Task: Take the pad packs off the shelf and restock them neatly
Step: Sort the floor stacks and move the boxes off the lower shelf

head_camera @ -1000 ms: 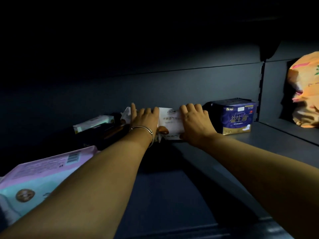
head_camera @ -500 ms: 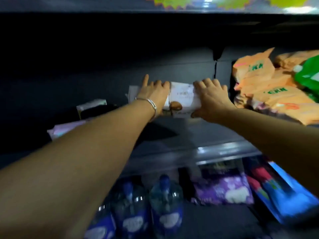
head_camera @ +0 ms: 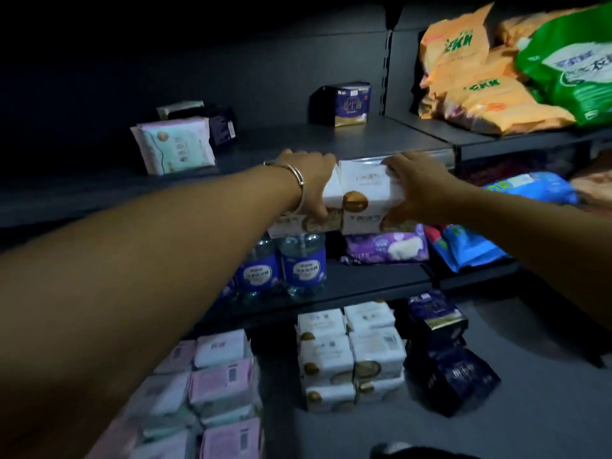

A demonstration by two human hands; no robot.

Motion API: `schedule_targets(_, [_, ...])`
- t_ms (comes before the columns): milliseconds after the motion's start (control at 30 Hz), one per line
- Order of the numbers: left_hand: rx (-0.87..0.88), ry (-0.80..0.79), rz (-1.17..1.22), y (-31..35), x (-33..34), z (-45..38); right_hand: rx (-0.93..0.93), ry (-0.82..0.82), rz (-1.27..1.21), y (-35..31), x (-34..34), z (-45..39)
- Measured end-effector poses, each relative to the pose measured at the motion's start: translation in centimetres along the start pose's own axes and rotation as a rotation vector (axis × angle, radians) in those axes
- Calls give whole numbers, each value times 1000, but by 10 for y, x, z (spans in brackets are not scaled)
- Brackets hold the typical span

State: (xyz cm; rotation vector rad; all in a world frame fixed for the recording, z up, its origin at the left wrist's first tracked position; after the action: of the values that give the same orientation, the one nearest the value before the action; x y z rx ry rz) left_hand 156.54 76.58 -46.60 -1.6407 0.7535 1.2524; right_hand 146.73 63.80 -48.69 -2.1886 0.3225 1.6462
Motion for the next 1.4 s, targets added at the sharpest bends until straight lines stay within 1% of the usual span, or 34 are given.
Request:
schedule_targets(200, [12,-243,140,50,116,0,9,-200,79,34,112,30])
schedule_targets(367, [10,-354,210,78,203,-19,14,-319,108,65,196,30])
schedule_targets(533, [-6,-394,189,81,259,-44,23,-377,91,82,244,12])
schedule_targets(667, [-14,-508,151,82,294,-45,26,-512,100,88,278,11])
schedule_targets(733, [-6,-524,139,83,301,-43,35,-556,69,88,283,13])
schedule_targets(867, [-19,-529,179,78,292,-43,57,-574,62,84,271,13])
schedule_targets(967, [5,-497,183,71,269,-43,59,-512,43,76,248,8])
schedule_targets(1100, [36,-353,199,44,219,-44,-3,-312,-32,50,196,-16])
schedule_targets(1200, [27,-216,229,14,166,-45,-14,-173,-159,20,139,-42])
schedule_targets(1300, [11,-80,250,-22,111,-44,-42,-26,-208,-15,84,-67])
schedule_targets(1400, [-12,38,251,-58,64,-42,-64,31,-212,-47,45,-88])
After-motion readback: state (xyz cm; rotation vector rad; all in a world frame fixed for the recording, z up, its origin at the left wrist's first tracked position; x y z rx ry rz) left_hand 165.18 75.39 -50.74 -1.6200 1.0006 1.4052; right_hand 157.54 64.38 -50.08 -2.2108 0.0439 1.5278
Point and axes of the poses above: each hand's wrist, its own z-axis away from the middle knuckle, its own x-axis out of the palm, y = z × x, the point moved 4 cm from there along -z, towards the middle knuckle, and after that the axes turned 6 degrees about x, right-handed, at the moved point
